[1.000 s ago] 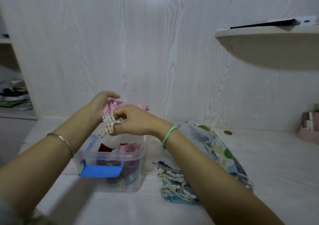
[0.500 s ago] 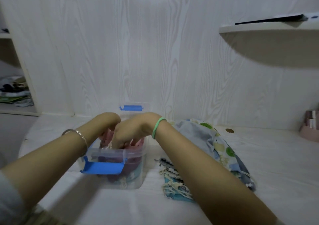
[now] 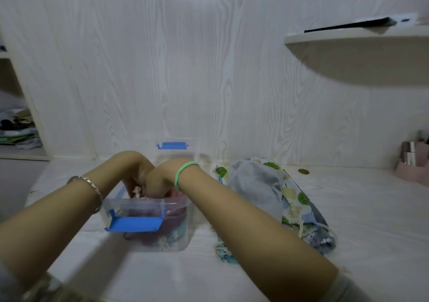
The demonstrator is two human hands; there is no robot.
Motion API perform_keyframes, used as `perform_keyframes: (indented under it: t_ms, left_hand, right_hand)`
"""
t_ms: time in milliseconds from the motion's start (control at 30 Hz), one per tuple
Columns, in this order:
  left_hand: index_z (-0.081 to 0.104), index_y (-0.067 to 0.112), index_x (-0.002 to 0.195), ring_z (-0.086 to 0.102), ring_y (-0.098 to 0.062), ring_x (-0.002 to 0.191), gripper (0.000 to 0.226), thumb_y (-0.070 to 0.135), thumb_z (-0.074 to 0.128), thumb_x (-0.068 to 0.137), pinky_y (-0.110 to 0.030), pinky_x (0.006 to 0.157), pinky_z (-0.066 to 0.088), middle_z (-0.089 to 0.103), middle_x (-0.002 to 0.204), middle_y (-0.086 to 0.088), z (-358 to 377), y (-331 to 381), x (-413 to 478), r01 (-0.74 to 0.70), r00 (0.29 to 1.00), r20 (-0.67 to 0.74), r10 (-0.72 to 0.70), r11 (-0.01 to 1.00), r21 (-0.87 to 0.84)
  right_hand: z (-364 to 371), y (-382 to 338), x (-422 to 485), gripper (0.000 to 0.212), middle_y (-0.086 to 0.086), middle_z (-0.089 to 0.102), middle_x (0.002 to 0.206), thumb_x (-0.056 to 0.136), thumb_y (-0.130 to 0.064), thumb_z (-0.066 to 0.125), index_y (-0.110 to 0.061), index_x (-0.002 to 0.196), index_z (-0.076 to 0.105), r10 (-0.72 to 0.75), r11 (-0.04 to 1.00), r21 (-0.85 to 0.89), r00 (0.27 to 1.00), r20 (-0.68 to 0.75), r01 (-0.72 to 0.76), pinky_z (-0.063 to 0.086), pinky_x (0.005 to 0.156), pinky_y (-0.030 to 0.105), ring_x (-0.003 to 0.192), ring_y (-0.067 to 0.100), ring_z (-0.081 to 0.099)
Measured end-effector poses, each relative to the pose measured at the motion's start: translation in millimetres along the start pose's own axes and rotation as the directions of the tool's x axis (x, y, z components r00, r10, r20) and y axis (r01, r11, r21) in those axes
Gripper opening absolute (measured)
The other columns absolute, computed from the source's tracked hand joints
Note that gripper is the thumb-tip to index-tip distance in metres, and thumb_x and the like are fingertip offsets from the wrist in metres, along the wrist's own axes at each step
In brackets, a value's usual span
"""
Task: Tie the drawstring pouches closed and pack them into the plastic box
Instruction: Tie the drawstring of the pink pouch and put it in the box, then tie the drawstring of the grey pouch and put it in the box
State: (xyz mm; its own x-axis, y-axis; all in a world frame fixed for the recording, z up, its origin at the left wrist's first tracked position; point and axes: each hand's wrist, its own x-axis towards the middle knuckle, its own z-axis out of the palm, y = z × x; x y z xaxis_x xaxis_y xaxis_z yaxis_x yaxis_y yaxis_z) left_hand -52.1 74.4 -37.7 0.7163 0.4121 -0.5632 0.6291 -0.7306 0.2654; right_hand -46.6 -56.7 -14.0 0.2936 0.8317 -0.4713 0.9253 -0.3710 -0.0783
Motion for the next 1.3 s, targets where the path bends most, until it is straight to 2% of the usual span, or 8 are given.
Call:
perform_keyframes:
  t_ms: [167, 300, 433, 567, 700, 967, 1167, 1300]
  left_hand:
    - [0.061, 0.003, 0.069, 0.06, -0.005, 0.041, 0.029, -0.018, 0.049, 0.085, -0.016, 0.043, 0.049, 0.063, 0.046, 0.0, -8, 70, -52, -0.437, 0.84, -0.452, 0.302, 0.869, -0.232]
    - [0.068, -0.005, 0.083, 0.07, -0.024, 0.065, 0.016, -0.009, 0.053, 0.083, -0.029, 0.062, 0.058, 0.07, 0.071, -0.017, 13, 132, -58, -0.575, 0.739, -0.535, 0.408, 0.796, -0.188]
    - [0.069, 0.006, 0.111, 0.063, -0.027, 0.103, 0.026, 0.008, 0.058, 0.087, -0.032, 0.085, 0.048, 0.068, 0.112, -0.01, 58, 179, -39, -0.429, 0.786, -0.374, 0.492, 0.87, 0.244]
    - [0.059, 0.005, 0.124, 0.057, -0.028, 0.115, 0.039, 0.019, 0.062, 0.088, -0.032, 0.093, 0.046, 0.057, 0.126, -0.01, 108, 186, -21, -0.145, 0.938, -0.143, 0.315, 0.734, 0.664]
    - [0.051, 0.007, 0.132, 0.05, -0.031, 0.124, 0.041, 0.021, 0.054, 0.094, -0.041, 0.103, 0.044, 0.05, 0.137, -0.012, 144, 178, -8, -0.082, 0.952, -0.16, 0.26, 0.723, 0.686]
    - [0.044, 0.006, 0.137, 0.051, -0.032, 0.125, 0.045, 0.02, 0.052, 0.095, -0.039, 0.105, 0.041, 0.049, 0.139, -0.014, 141, 171, -2, -0.062, 0.91, -0.277, 0.308, 0.763, 0.643]
    - [0.036, 0.007, 0.114, 0.061, -0.032, 0.089, 0.025, 0.006, 0.047, 0.092, -0.036, 0.067, 0.042, 0.059, 0.105, -0.014, 121, 175, -19, -0.251, 0.603, -0.654, 0.457, 0.887, 0.388]
    - [0.031, 0.013, 0.094, 0.05, -0.027, 0.071, 0.024, -0.002, 0.049, 0.089, -0.037, 0.06, 0.039, 0.048, 0.088, -0.009, 105, 179, -26, -0.351, 0.416, -0.786, 0.458, 0.878, 0.325]
  right_hand:
    - [-24, 46, -34, 0.024, 0.012, 0.069, 0.112, 0.092, -0.015, 0.062, -0.003, 0.112, 0.069, 0.12, 0.99, 0.121, 0.861, -0.494, -0.069, 0.042, 0.072, 0.026, 0.1, 0.025, 0.064]
    - [-9, 104, -81, 0.027, 0.012, 0.068, 0.119, 0.092, -0.013, 0.06, -0.003, 0.115, 0.07, 0.258, 0.955, 0.262, 0.826, -0.501, -0.139, 0.048, 0.094, 0.034, 0.109, 0.027, 0.062]
    - [40, 152, -111, 0.024, 0.013, 0.072, 0.108, 0.09, -0.011, 0.059, -0.002, 0.106, 0.073, 0.37, 0.889, 0.391, 0.878, -0.303, -0.239, 0.053, 0.094, 0.04, 0.102, 0.028, 0.068]
    - [91, 173, -125, 0.031, 0.01, 0.069, 0.086, 0.087, -0.04, 0.068, -0.009, 0.082, 0.065, 0.451, 0.833, 0.384, 0.891, -0.051, -0.399, 0.057, 0.068, 0.034, 0.072, 0.024, 0.063]
    - [126, 167, -121, 0.064, 0.01, 0.062, 0.099, 0.079, -0.067, 0.062, -0.011, 0.11, 0.064, 0.51, 0.792, 0.419, 0.858, -0.056, -0.444, 0.05, 0.072, 0.034, 0.085, 0.027, 0.055]
    - [125, 168, -111, 0.04, 0.003, 0.051, 0.071, 0.084, -0.047, 0.068, -0.017, 0.068, 0.047, 0.453, 0.85, 0.346, 0.886, -0.099, -0.396, 0.044, 0.062, 0.032, 0.064, 0.022, 0.049]
    - [121, 170, -114, 0.015, 0.009, 0.052, 0.078, 0.092, -0.014, 0.058, -0.007, 0.079, 0.054, 0.501, 0.86, 0.278, 0.811, -0.303, -0.428, 0.042, 0.057, 0.028, 0.071, 0.026, 0.055]
    - [108, 182, -125, 0.013, 0.014, 0.058, 0.088, 0.092, -0.006, 0.048, -0.004, 0.094, 0.06, 0.588, 0.805, 0.469, 0.595, -0.548, -0.364, 0.042, 0.066, 0.03, 0.091, 0.032, 0.062]
